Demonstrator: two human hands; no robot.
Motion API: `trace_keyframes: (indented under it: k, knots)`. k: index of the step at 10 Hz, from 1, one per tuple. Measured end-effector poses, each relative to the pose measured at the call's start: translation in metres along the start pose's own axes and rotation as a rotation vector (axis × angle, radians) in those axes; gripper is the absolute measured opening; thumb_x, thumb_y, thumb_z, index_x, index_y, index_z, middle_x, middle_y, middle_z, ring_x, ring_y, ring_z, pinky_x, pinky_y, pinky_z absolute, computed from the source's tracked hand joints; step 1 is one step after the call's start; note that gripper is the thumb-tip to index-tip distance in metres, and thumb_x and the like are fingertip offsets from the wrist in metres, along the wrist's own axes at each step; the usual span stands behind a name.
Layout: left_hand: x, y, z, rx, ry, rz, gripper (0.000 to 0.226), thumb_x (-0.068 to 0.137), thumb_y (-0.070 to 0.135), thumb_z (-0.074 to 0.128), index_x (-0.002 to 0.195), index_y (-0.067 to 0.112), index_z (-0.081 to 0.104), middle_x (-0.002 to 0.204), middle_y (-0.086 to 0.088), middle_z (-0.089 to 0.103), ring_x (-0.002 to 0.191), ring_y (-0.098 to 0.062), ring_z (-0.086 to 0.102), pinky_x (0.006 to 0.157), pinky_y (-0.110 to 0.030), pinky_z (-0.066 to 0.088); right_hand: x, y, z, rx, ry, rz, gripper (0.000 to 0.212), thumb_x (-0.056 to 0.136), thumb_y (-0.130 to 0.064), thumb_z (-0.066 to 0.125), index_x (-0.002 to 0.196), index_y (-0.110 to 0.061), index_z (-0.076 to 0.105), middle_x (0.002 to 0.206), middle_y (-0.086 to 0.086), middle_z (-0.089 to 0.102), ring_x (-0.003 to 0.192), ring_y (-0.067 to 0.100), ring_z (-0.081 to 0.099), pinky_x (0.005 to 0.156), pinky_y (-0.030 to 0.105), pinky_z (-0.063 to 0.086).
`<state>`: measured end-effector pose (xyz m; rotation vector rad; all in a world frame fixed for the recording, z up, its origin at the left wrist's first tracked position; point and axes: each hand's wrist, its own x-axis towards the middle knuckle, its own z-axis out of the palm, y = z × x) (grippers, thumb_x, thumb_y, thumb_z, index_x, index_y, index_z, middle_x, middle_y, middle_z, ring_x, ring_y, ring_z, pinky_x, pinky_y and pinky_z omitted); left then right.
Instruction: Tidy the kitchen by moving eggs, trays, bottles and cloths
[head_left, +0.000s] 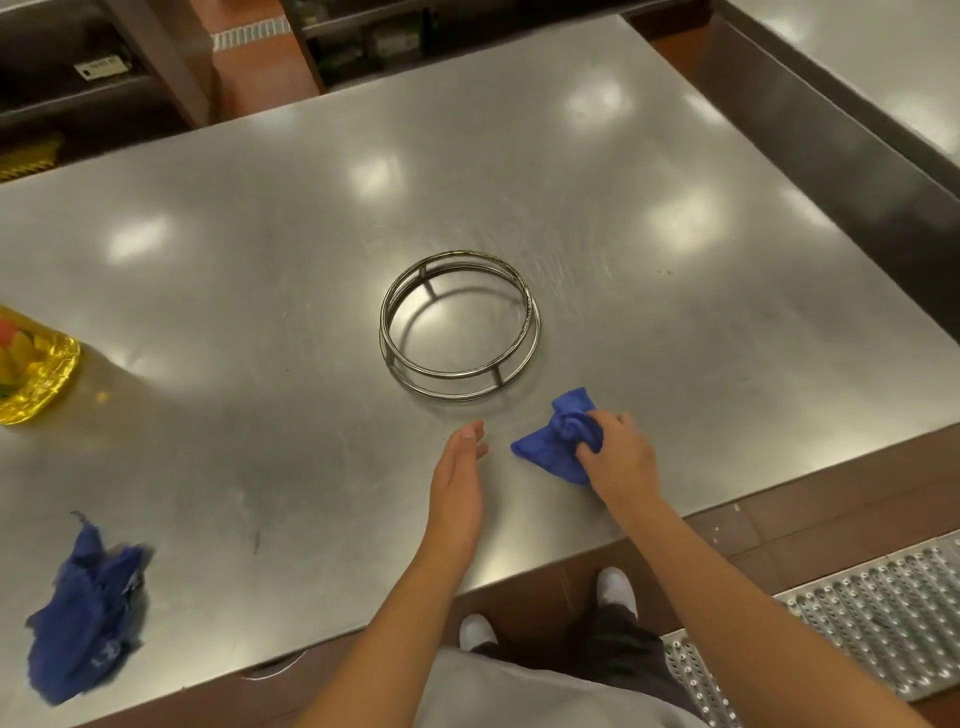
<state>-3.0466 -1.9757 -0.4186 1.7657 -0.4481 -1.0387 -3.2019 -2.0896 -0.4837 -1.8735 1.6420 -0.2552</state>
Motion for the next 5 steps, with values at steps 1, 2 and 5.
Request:
trace_keyframes:
  k: [1, 2, 5]
  knots:
    - [-0.006, 0.004, 0.028, -0.025, 0.018, -0.011, 0.042, 0.108, 0.04, 0.03, 0.135, 0.023, 0.059, 0.132, 0.008, 0.062, 0.12, -0.007, 0.058, 0.115, -0.044, 0.038, 0.011, 0.024, -0.022, 0.017, 0.004, 0.014, 0.029, 0.089, -0.016, 0.063, 0.118, -0.012, 0.065, 0.105, 0.015, 0.058, 0.085, 0.036, 0.062, 0.068, 0.029, 0.037]
    - [-0.014, 0.011, 0.054, -0.06, 0.046, -0.018, 0.041, 0.108, 0.039, 0.031, 0.133, 0.026, 0.06, 0.132, 0.01, 0.062, 0.119, -0.006, 0.059, 0.115, -0.044, 0.038, 0.017, 0.036, -0.039, 0.032, -0.055, -0.004, 0.032, 0.088, -0.021, 0.064, 0.12, -0.014, 0.064, 0.106, 0.012, 0.058, 0.088, 0.031, 0.061, 0.067, 0.027, 0.034]
    - [-0.036, 0.039, 0.095, -0.236, 0.216, 0.001, 0.033, 0.108, 0.036, 0.032, 0.125, 0.029, 0.06, 0.133, 0.004, 0.063, 0.117, -0.009, 0.061, 0.107, -0.038, 0.045, 0.018, 0.023, -0.079, 0.284, -0.115, -0.143, 0.017, 0.093, -0.033, 0.062, 0.102, -0.02, 0.056, 0.09, -0.007, 0.057, 0.087, 0.018, 0.057, 0.062, 0.022, 0.037]
